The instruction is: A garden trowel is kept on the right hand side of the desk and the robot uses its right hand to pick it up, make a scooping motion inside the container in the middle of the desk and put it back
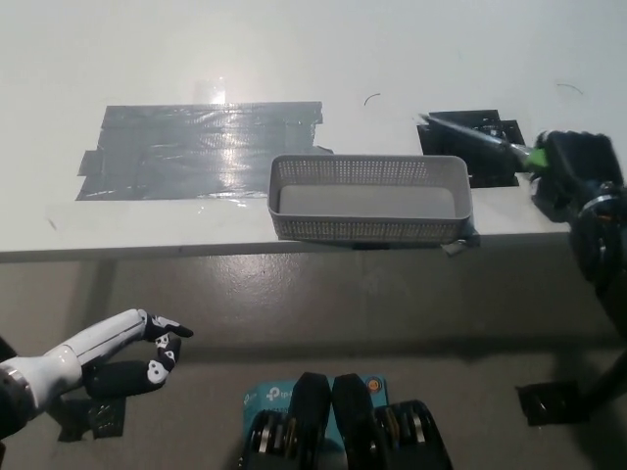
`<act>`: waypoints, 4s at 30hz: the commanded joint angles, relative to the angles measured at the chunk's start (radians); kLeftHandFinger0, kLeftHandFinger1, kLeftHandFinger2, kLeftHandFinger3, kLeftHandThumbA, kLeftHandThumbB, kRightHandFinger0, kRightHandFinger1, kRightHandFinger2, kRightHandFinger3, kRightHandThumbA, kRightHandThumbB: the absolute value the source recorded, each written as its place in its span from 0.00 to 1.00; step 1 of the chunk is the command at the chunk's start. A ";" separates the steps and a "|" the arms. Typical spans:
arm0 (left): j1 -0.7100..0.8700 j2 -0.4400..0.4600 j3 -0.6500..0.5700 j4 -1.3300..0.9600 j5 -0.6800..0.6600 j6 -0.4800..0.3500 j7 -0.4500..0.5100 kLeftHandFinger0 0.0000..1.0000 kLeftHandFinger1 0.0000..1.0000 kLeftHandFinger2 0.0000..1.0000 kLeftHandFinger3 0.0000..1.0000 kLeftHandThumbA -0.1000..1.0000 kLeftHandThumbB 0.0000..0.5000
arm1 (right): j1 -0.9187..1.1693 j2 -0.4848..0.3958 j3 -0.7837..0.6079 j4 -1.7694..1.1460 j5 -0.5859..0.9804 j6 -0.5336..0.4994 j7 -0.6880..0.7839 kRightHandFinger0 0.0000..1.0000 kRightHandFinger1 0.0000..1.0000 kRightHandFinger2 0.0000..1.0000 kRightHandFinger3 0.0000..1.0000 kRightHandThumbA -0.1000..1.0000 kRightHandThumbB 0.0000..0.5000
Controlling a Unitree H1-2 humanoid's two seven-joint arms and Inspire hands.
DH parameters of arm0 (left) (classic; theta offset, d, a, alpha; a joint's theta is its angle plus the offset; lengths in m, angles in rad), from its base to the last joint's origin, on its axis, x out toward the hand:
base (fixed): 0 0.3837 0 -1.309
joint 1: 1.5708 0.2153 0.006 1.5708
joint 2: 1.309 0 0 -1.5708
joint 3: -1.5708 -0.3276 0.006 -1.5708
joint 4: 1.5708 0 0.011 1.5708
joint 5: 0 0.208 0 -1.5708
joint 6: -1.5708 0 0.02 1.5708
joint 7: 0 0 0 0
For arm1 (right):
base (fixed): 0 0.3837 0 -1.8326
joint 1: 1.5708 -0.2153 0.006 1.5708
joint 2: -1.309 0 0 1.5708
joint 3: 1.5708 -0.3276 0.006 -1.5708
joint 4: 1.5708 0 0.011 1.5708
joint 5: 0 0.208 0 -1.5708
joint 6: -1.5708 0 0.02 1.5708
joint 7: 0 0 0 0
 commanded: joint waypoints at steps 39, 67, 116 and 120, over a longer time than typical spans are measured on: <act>0.031 0.034 0.007 -0.021 0.011 0.013 -0.024 1.00 0.85 0.87 1.00 1.00 0.88 | -0.229 -0.278 -0.134 -0.549 0.458 0.353 1.165 0.00 0.00 0.36 0.25 0.00 0.38; 0.019 0.025 0.038 -0.074 0.057 0.013 -0.093 1.00 0.91 0.91 1.00 1.00 0.74 | -0.505 -0.434 -0.025 -0.688 0.437 0.398 1.469 0.00 0.00 0.30 0.25 0.00 0.27; -0.071 0.004 0.047 -0.052 0.129 0.013 -0.183 1.00 0.89 0.90 1.00 1.00 0.86 | -0.382 -0.263 0.194 -0.463 0.232 0.380 1.385 0.00 0.00 0.21 0.49 0.00 0.15; -0.083 0.006 0.054 -0.050 0.123 0.013 -0.184 1.00 0.89 0.91 1.00 1.00 0.88 | -0.351 -0.242 0.181 -0.497 0.238 0.398 1.404 0.00 0.00 0.24 0.48 0.00 0.07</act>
